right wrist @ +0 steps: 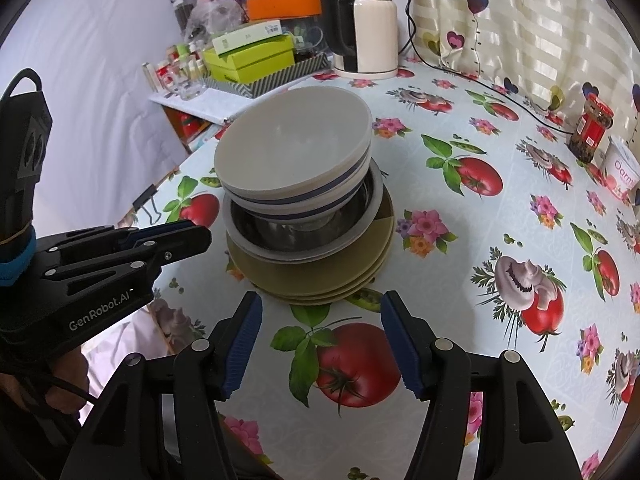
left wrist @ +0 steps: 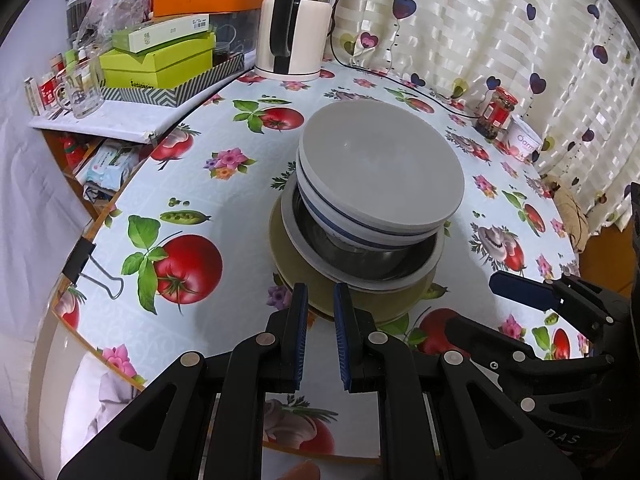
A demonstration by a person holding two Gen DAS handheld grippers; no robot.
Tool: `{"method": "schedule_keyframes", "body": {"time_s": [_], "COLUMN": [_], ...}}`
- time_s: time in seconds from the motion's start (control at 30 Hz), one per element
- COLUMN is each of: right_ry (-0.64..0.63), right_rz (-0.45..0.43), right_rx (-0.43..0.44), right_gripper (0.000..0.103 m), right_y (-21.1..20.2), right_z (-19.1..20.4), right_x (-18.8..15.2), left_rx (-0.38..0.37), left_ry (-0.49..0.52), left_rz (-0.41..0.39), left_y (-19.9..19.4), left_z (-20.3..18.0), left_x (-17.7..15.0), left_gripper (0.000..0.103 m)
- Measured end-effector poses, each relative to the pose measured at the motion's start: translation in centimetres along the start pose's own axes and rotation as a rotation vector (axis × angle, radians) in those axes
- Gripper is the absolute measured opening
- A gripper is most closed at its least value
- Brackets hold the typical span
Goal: Organize plates and bowls
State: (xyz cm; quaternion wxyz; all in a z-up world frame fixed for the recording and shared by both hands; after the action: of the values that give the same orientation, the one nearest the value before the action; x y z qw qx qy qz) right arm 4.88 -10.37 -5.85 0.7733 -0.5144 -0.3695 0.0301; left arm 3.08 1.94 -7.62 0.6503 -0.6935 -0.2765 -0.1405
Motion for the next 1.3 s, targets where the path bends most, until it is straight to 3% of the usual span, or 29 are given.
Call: {"method": "schedule_keyframes", "body": {"time_s": [1.3], "right_ry": [0.0], "right_rz": [0.006], "right_rx": [0.0], "right_gripper": [0.065], "right_y": [0.34], "right_z": [-0.13], "right_x": [-0.33], "left_rx": [0.028], "left_ry": [0.008], "left_rz": [0.015], "left_y": [0.41], "left_z": [0.4], "left_x": [-0.44], "left_gripper": [0.014]}}
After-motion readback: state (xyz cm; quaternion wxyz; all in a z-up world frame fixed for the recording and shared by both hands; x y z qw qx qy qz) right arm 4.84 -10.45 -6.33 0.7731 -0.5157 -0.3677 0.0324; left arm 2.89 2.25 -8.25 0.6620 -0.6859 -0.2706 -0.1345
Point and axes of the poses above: each gripper's, at about its wrist camera, not at the fingertips, and y roughly the way its jaws point, z to its left, x to its top, the point moved 10 cm from there along y, roughly the way its jaws point, and after that the axes turned 4 degrees about x, right-handed, at the moved point
